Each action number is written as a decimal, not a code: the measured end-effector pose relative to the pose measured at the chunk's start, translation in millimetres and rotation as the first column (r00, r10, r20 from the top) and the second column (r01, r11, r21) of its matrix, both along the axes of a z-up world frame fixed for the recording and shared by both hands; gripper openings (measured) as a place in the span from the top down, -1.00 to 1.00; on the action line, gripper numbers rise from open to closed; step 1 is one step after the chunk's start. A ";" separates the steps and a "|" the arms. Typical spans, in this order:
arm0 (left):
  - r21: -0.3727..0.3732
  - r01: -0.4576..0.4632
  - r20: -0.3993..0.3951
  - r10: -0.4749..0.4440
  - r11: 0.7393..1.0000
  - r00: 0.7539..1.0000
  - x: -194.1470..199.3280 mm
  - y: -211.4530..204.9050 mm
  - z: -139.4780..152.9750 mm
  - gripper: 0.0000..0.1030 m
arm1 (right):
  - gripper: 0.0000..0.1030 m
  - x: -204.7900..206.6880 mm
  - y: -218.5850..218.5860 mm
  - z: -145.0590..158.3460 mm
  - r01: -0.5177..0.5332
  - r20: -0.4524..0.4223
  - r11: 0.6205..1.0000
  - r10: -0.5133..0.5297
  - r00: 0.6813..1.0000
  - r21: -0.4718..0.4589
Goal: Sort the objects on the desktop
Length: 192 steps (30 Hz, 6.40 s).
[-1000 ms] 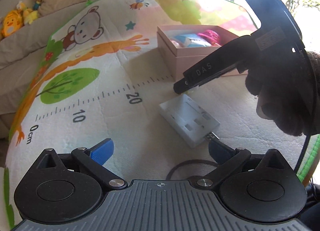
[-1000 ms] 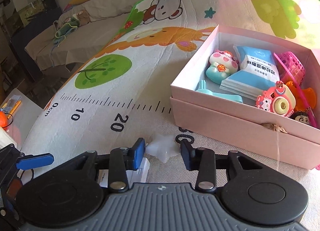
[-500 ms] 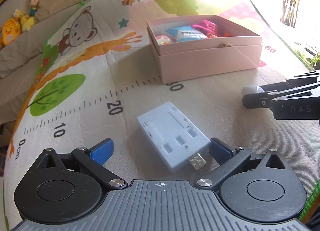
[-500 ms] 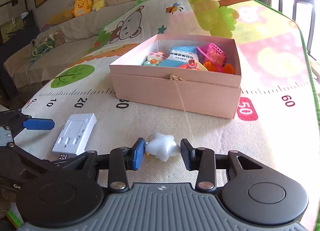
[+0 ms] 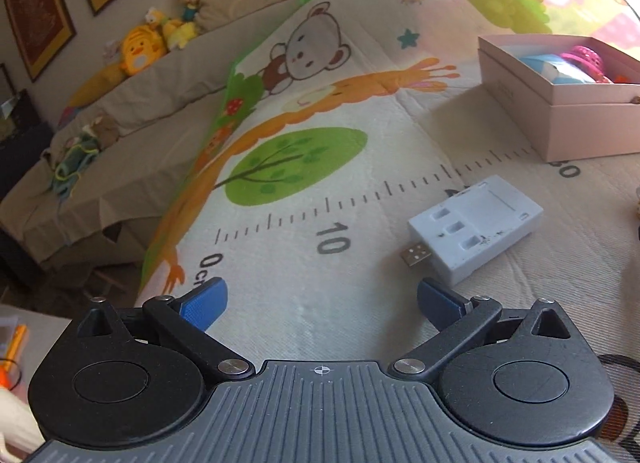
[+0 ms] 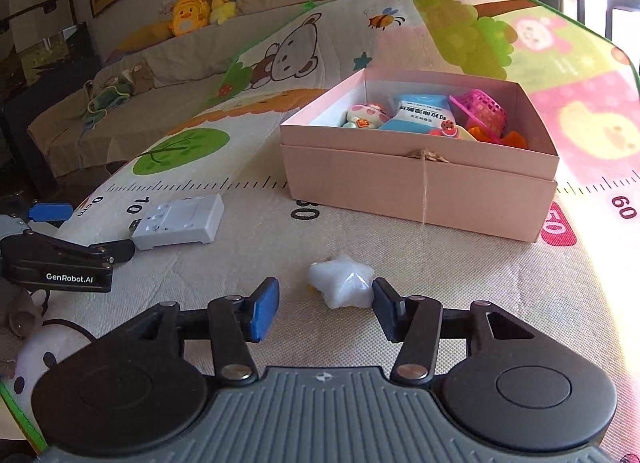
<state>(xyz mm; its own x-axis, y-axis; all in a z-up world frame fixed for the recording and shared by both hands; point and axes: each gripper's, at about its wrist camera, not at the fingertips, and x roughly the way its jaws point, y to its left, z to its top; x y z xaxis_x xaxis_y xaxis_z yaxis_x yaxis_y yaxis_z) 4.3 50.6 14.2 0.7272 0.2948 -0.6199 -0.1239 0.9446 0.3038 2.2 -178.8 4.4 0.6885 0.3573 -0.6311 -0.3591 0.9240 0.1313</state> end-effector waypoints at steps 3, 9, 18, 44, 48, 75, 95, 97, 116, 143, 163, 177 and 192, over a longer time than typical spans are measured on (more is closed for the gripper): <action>-0.013 -0.036 0.000 0.036 0.999 0.999 -1.6 9.9 -0.2 -1.00 | -0.23 -3.8 7.6 -2.2 -0.020 0.023 1.000 0.021 1.000 -0.023; -0.160 0.020 -0.008 -0.021 0.987 1.000 1.0 5.7 3.4 -1.00 | -0.43 -1.8 7.4 -2.4 -0.046 0.016 0.999 0.046 0.999 -0.002; -0.239 0.164 0.067 -0.153 0.957 0.986 14.1 1.4 6.9 -1.00 | -0.54 -2.3 8.8 -2.9 -0.030 0.017 0.999 0.030 0.999 -0.020; -0.314 0.210 0.083 -0.194 0.926 0.978 15.3 -19.0 16.3 -1.00 | -0.56 -11.5 1.7 0.9 0.047 0.081 0.996 -0.041 0.996 -0.069; -0.345 0.102 0.047 -0.091 0.933 0.995 39.7 -43.4 8.7 -1.00 | -0.56 -13.3 5.7 1.4 0.043 0.094 0.995 -0.034 0.995 -0.095; -0.232 0.053 0.049 -0.042 0.971 0.998 24.1 -12.3 7.3 -0.23 | 0.37 -16.1 12.1 7.5 -0.034 0.076 0.973 0.052 0.996 -0.230; -0.251 0.174 -0.014 -0.183 0.952 0.983 73.4 -46.0 -0.2 -0.02 | 0.34 -1.3 15.9 0.4 -0.040 0.077 0.980 0.056 0.995 -0.197; -0.242 0.194 -0.012 -0.203 0.951 0.979 63.0 -46.5 0.3 -0.02 | 0.35 -1.3 15.9 1.6 -0.046 0.070 0.979 0.061 0.996 -0.198; -0.175 0.528 0.364 -0.444 0.831 0.819 49.9 -114.5 157.7 -0.02 | 0.35 2.0 -63.1 245.5 -0.023 0.383 0.999 0.011 0.924 0.028; -0.133 0.193 0.070 -0.185 0.972 0.980 29.4 -76.8 -11.7 -1.00 | -0.83 21.1 -22.8 16.6 0.155 0.005 0.988 -0.155 0.988 0.018; -0.282 0.108 0.057 -0.096 0.953 0.994 42.8 -59.8 -17.5 -1.00 | -1.00 65.3 3.5 -20.5 0.310 0.045 0.941 -0.307 0.951 -0.137; -0.292 0.108 0.056 -0.096 0.950 0.994 43.4 -58.2 -17.4 -1.00 | -1.00 64.0 6.1 -20.9 0.310 0.047 0.941 -0.307 0.951 -0.136; -0.293 0.108 0.056 -0.096 0.950 0.994 43.6 -58.4 -17.3 -1.00 | -1.00 64.2 5.0 -21.0 0.311 0.047 0.941 -0.307 0.950 -0.135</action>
<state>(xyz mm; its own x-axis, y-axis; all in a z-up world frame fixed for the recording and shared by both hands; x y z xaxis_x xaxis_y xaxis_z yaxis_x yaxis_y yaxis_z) 47.9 -7.8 -3.1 0.7699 0.0260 -0.6376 -0.0286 0.9996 0.0062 66.5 -173.8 -16.5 0.7669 0.0342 -0.6409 -0.0545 0.9984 -0.0120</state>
